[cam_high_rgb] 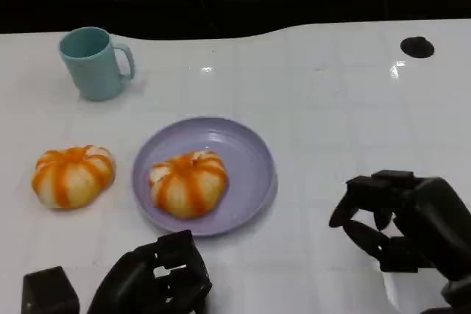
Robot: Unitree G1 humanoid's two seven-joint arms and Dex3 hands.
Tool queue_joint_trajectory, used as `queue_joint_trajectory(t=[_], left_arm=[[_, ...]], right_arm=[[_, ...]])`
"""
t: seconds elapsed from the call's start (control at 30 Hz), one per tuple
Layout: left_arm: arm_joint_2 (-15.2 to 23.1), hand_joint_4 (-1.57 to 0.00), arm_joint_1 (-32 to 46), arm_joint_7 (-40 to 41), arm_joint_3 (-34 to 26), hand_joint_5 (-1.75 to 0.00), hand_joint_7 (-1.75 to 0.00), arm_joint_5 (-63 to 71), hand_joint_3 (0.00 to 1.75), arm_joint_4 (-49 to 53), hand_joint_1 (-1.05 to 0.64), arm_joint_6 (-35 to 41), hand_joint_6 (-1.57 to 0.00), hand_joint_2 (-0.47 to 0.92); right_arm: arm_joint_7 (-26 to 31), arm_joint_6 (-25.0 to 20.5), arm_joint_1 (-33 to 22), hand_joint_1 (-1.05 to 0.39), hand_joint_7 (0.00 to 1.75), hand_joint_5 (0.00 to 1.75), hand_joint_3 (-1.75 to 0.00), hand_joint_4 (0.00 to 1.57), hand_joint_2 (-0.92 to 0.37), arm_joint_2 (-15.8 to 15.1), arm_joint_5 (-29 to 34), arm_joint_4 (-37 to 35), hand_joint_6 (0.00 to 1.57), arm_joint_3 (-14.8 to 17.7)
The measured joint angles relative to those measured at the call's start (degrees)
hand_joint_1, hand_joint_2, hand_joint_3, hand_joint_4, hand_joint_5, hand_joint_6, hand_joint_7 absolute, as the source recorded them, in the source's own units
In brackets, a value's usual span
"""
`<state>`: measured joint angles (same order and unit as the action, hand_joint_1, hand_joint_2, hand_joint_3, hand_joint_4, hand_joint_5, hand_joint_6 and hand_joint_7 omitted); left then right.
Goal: Grasp the bread from the table and place it into the plate.
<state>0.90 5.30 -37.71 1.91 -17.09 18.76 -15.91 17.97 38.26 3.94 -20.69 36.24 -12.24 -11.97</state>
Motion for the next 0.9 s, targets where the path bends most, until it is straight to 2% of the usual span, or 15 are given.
queue_joint_trajectory(t=[0.1, 0.3, 0.6, 0.9], left_arm=[[0.0, -0.78, 0.0, 0.1, 0.0, -1.75, -1.42, 0.0, 0.65, 0.0, -0.57, 0.0, -0.76, 0.68], [0.0, -0.78, 0.0, 0.2, 0.0, -1.75, -1.43, 0.0, 0.64, 0.0, -0.58, 0.0, -0.75, 0.69], [0.3, -0.78, -0.1, 0.2, -0.1, -1.75, -1.44, -0.1, 0.63, 0.0, -0.59, 0.9, -0.75, 0.68], [0.5, -0.78, -0.4, 0.2, -0.5, -1.75, -1.42, -0.2, 0.63, 0.3, -0.58, 1.1, -0.75, 0.68]], right_arm=[[-0.9, -1.6, -2.1, -0.20, 1.46, 1.75, -1.18, 0.86, -0.45, 0.0, -0.2, 2.2, 0.70, 0.5], [-1.8, -3.1, -5.3, -0.21, 1.36, 1.75, -1.06, 0.84, -0.49, 0.6, -0.2, 3.9, 0.72, 0.4], [-0.5, -3.2, -7.1, -0.21, 1.32, 1.75, -1.07, 0.83, -0.50, 2.9, -0.1, 2.0, 0.73, -0.1], [2.0, 2.3, -4.8, -0.24, 1.43, 1.75, -1.13, 0.82, -0.48, 3.9, -1.4, -5.5, 0.68, -0.1]])
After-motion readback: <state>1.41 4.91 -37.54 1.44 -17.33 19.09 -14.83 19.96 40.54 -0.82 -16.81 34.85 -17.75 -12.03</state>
